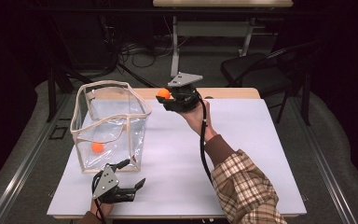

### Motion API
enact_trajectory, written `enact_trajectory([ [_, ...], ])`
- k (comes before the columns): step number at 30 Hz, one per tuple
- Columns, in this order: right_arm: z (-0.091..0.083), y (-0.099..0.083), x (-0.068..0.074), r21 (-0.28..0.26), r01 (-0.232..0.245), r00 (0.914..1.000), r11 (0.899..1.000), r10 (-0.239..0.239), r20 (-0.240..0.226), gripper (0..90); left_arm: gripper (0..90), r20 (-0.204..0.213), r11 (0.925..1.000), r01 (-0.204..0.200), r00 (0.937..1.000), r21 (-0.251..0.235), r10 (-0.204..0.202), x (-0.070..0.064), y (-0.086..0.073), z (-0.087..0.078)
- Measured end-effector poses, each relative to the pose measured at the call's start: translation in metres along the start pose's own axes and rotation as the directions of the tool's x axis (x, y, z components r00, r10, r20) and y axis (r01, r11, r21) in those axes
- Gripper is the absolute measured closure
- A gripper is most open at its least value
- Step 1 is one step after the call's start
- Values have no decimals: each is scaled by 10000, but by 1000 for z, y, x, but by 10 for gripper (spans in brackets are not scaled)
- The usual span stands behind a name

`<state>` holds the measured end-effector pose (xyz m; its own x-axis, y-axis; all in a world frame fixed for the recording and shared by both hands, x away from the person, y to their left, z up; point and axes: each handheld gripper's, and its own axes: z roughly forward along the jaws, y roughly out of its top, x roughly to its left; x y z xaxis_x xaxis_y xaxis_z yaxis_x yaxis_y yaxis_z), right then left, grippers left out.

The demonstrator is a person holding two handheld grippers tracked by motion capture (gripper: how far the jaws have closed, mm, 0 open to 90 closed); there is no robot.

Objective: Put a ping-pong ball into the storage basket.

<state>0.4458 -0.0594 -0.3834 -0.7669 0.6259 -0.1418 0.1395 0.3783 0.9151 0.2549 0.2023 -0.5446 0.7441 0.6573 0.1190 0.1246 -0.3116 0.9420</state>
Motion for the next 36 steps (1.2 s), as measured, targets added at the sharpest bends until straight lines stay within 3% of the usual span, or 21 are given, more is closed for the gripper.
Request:
enact_trajectory([
  [36,23,17,19,-71,238,9984,9997,-242,-508,512,159,3,10000,38,10000,-26,-38,0,0,0],
])
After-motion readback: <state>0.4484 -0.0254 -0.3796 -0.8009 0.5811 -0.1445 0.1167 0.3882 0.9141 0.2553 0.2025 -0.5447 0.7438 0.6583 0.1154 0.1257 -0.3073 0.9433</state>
